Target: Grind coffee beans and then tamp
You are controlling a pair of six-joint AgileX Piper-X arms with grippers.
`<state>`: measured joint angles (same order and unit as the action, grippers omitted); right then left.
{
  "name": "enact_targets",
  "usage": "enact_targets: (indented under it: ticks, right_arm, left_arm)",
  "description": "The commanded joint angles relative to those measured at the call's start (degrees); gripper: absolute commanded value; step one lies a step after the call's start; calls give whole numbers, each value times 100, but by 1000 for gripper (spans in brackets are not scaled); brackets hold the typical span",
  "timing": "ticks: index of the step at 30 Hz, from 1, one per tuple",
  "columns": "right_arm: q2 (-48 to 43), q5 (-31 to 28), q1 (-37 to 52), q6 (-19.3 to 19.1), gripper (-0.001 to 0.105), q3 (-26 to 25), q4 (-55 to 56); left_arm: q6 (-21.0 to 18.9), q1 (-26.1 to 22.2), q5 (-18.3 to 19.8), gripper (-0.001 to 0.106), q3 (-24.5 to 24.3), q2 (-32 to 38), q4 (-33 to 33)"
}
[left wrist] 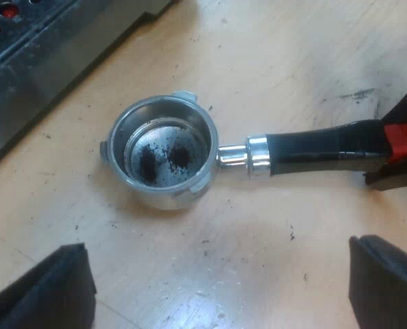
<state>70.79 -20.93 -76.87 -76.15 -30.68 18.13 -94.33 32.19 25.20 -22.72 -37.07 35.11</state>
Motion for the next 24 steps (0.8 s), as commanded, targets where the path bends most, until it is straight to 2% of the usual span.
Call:
enact_targets:
  ticks: [1,3,5,6,8,9,10,11,16,17,24]
  right_arm:
    - [-25,-293,22,-44,0,-39,-115]
    - [-25,-296,22,-44,1,-39,-117]
    - [-25,-273,22,-44,15,-39,-63]
    - [-25,-273,22,-44,18,-39,-31]
    - [-25,-210,22,-33,40,-39,103]
    - [-25,-187,22,-33,41,-39,108]
    - [-25,-127,22,-33,51,-39,191]
    - [-25,-115,22,-33,56,-39,242]
    - [-25,-114,22,-2,63,-91,534]
    - [-25,-114,22,37,67,-211,881]
    - [-25,-114,22,49,79,-909,2536]
  left_arm:
    - [-91,27,23,79,-28,19,-62]
    - [-91,27,23,79,-28,19,-62]
    - [-91,27,23,79,-28,19,-62]
    - [-91,27,23,79,-28,19,-62]
    - [-91,27,23,79,-28,19,-62]
    - [-91,27,23,79,-28,19,-62]
    - [-91,27,23,79,-28,19,-62]
    - [-91,27,23,79,-28,19,-62]
    - [-91,27,23,79,-28,19,-29]
    - [-91,27,23,79,-28,19,-24]
    - [-91,27,23,79,-68,19,7]
